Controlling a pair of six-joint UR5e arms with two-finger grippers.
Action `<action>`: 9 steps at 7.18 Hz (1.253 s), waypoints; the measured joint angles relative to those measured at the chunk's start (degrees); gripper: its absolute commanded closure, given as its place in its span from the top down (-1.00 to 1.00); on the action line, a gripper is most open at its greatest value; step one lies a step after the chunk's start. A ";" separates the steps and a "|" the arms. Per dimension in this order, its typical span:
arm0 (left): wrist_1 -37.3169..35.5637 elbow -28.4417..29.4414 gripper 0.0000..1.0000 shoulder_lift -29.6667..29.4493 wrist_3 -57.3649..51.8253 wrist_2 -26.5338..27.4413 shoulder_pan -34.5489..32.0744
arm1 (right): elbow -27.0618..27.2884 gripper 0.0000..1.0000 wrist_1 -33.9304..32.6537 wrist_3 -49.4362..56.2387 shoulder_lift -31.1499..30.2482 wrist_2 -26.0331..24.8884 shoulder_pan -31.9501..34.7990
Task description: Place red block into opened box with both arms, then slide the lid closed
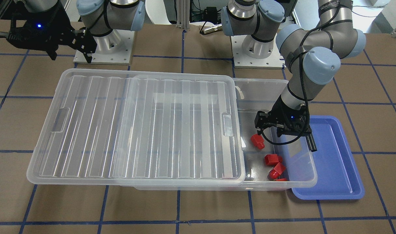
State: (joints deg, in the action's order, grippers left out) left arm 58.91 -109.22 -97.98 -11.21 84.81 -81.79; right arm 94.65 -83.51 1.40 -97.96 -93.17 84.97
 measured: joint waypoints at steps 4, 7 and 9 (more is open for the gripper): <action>28.54 21.66 1.00 4.07 2.32 1.73 -2.22 | -0.46 1.00 -1.29 0.52 1.20 -1.25 -2.80; 35.70 29.23 1.00 7.87 6.26 5.46 -6.33 | -0.14 1.00 -6.37 8.23 4.24 -1.15 -10.62; 34.75 28.78 1.00 8.72 4.87 5.63 -6.11 | 0.05 1.00 -12.71 15.89 8.61 -1.20 -13.54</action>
State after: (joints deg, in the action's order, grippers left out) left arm 93.66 -80.44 -89.26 -6.34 90.44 -87.89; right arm 94.69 -96.22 17.29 -89.36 -94.37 71.43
